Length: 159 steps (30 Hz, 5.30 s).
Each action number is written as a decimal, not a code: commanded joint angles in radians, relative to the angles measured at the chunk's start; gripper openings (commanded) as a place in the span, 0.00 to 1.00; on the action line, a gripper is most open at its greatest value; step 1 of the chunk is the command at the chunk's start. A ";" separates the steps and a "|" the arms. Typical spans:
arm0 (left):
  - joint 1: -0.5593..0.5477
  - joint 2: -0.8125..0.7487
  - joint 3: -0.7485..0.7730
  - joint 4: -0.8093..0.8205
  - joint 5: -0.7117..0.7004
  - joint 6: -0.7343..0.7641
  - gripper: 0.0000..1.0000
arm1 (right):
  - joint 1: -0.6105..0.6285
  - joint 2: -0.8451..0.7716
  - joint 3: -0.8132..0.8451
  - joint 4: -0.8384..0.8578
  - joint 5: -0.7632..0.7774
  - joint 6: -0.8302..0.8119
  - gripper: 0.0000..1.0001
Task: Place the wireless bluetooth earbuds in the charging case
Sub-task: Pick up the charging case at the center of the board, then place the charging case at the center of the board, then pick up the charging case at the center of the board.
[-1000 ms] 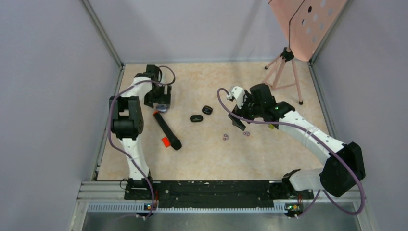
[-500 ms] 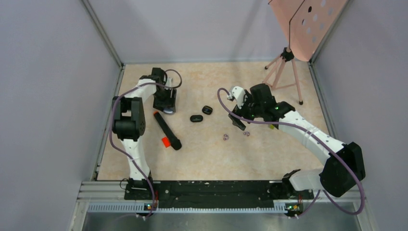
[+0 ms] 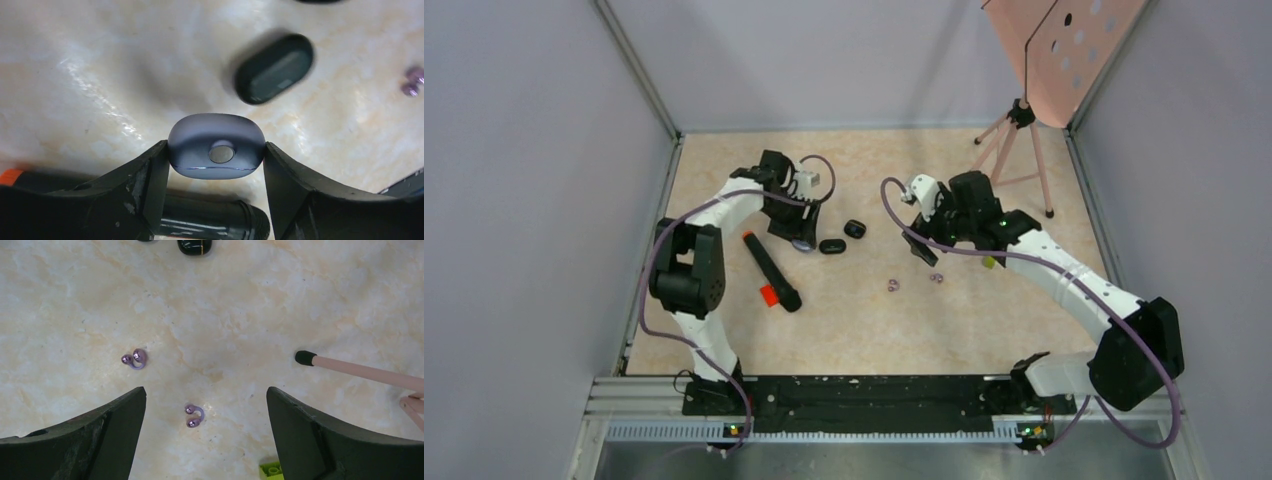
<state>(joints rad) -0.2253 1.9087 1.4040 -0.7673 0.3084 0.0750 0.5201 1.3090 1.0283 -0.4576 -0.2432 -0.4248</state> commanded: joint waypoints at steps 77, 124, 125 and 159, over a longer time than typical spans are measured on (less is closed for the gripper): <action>0.148 -0.572 -0.307 0.328 -0.088 -0.500 0.87 | 0.259 0.510 0.162 -0.207 -0.622 -0.922 0.77; 0.151 -0.394 -0.250 0.896 0.709 -0.617 0.78 | 0.149 0.177 0.208 0.142 -0.221 -0.462 0.26; 0.140 -0.381 -0.238 0.911 0.730 -0.627 0.78 | 0.146 0.176 0.216 0.142 -0.202 -0.451 0.26; -0.045 -0.120 0.015 0.784 0.990 -0.582 0.49 | 0.136 0.251 0.309 0.355 -0.055 -0.307 0.27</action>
<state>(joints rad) -0.2489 1.7763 1.3640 0.0280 1.2152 -0.5423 0.6624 1.5333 1.2659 -0.1909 -0.3084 -0.7635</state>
